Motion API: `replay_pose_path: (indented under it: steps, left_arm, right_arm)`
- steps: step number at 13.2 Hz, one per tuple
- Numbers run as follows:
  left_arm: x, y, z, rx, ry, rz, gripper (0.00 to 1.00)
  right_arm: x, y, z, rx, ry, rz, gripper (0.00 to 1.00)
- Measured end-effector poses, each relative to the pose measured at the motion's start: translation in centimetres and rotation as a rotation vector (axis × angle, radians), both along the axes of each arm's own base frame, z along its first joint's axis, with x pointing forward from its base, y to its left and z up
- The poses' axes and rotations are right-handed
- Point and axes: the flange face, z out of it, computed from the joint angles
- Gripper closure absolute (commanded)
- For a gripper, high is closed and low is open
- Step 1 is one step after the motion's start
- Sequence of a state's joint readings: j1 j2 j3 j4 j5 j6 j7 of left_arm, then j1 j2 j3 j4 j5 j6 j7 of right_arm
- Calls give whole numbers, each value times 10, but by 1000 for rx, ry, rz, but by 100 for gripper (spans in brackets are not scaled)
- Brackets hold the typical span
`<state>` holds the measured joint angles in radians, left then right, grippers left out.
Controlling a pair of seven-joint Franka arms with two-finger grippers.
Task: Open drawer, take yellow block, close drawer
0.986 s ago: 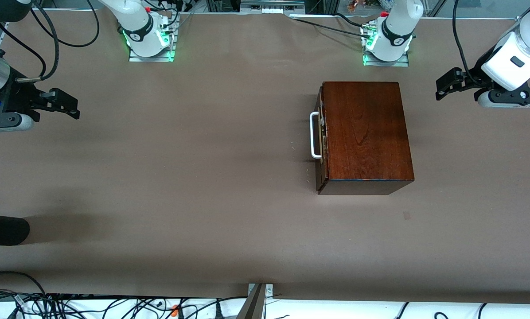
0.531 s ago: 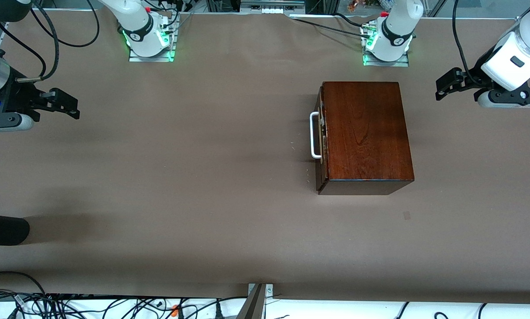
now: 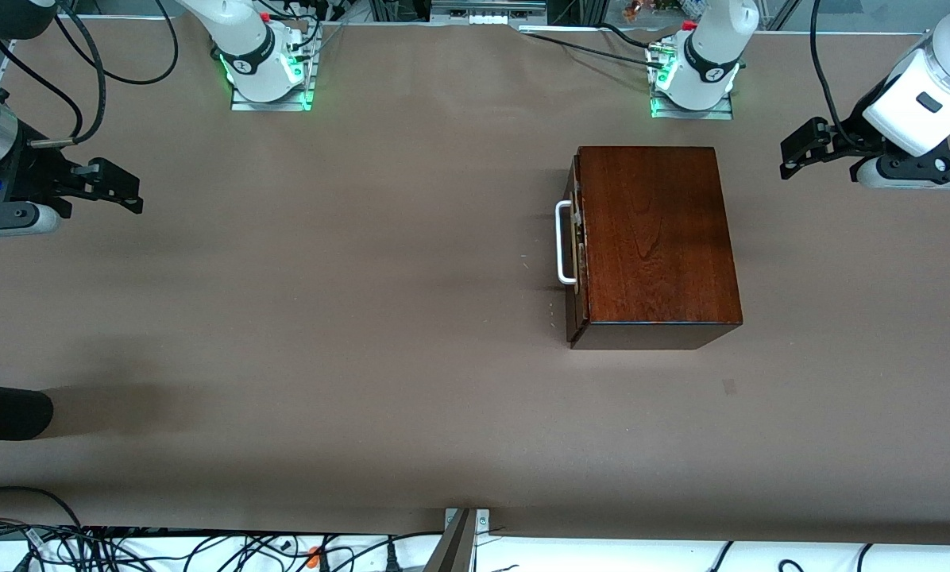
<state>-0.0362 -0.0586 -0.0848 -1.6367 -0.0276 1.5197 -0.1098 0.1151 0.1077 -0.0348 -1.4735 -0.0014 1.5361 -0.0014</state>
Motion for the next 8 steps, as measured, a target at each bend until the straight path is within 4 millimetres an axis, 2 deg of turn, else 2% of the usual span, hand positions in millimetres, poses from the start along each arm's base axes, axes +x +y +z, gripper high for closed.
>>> replay_pose_path:
  steps: [1,4,8]
  left_arm:
    - [-1,-8,0,1,0,-15,0]
    - [-9,-53,0,5,-1,-92,0]
    - [-21,-106,-6,-23,21,-39,0]
  right_arm:
    - [0,0,0,0,0,0,0]
    - [0,0,0,0,0,0,0]
    - [0,0,0,0,0,0,0]
